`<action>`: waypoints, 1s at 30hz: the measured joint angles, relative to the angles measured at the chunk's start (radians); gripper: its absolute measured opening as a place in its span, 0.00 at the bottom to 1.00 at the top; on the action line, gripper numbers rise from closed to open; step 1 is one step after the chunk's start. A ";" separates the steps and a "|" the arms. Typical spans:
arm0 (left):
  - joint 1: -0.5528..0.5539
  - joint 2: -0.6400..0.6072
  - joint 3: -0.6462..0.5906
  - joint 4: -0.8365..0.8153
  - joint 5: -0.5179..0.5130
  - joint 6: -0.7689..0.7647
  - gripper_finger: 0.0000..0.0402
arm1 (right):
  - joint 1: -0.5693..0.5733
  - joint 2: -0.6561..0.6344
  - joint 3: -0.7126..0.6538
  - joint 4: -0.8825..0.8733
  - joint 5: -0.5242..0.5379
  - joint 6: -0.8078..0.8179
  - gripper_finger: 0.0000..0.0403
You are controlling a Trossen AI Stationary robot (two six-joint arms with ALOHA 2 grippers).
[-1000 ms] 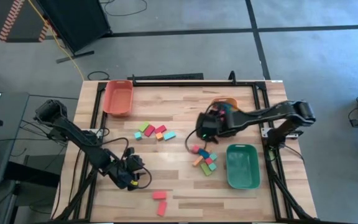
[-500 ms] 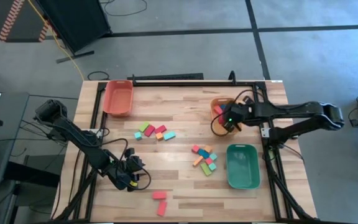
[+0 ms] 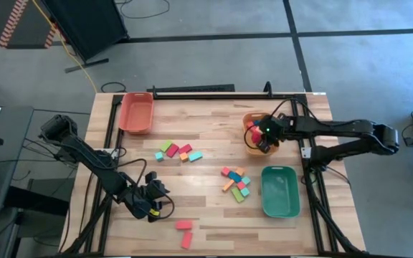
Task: Sort blocks by size
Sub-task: Put the large rectangular yellow block into the yellow bin
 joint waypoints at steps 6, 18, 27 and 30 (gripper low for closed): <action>0.000 0.000 0.000 0.001 0.001 -0.006 0.44 | 0.002 0.000 0.000 0.000 -0.110 -0.024 0.40; 0.000 0.000 0.000 0.001 0.003 -0.007 0.44 | 0.022 0.000 0.001 0.003 -0.204 -0.038 0.41; 0.000 0.000 0.000 0.001 0.003 -0.014 0.44 | 0.022 0.000 0.001 0.002 -0.213 -0.035 0.41; 0.000 0.000 0.000 0.001 0.003 -0.015 0.44 | 0.023 0.000 0.001 0.005 -0.229 -0.036 0.41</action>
